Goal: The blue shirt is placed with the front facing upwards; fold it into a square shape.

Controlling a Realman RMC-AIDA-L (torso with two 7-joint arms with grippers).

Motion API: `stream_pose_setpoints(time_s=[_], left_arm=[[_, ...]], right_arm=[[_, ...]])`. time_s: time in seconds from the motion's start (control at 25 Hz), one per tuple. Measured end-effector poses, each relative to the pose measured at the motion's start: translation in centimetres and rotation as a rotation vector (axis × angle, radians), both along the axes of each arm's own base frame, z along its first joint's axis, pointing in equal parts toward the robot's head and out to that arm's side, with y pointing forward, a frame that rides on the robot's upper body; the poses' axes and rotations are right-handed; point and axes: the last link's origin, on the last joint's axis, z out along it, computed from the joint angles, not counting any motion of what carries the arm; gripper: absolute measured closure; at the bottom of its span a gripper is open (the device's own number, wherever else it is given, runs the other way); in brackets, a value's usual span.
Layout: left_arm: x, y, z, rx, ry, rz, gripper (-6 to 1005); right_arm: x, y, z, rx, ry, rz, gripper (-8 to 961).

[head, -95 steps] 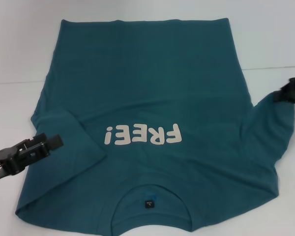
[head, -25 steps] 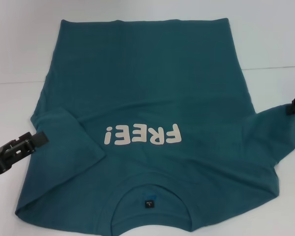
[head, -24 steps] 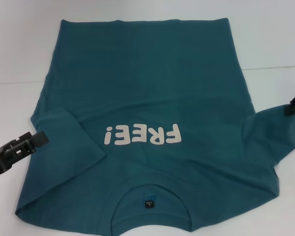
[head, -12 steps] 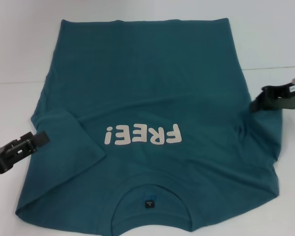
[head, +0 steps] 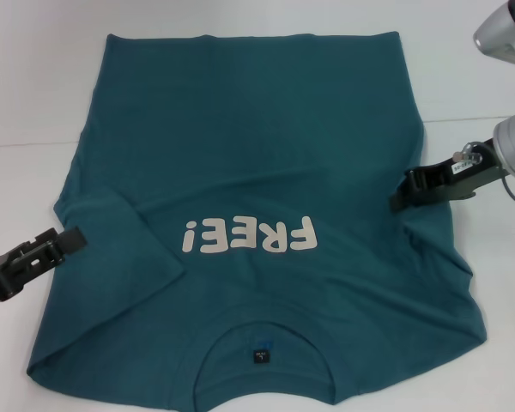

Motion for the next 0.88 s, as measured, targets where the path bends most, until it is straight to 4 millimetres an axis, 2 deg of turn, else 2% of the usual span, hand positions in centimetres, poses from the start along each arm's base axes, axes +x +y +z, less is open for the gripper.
stream_pose_setpoints(time_s=[0.48,0.6,0.8,0.88], left_arm=[[-0.1,0.0,0.0,0.003,0.001,0.005,65],[-0.1,0.0,0.0,0.003,0.002,0.005,65],[-0.1,0.0,0.0,0.002,0.000,0.006,65],[-0.1,0.0,0.0,0.001,-0.001,0.006,65]], right_arm=[[0.3,0.1,-0.9,0.008,0.034,0.014,777],[0.1,-0.1,-0.9,0.009,0.070,0.049,551],[1.3,-0.2,0.9,0.019,0.026,0.056,295],[2.1,-0.4,1.8,0.025,0.000,0.051,292]])
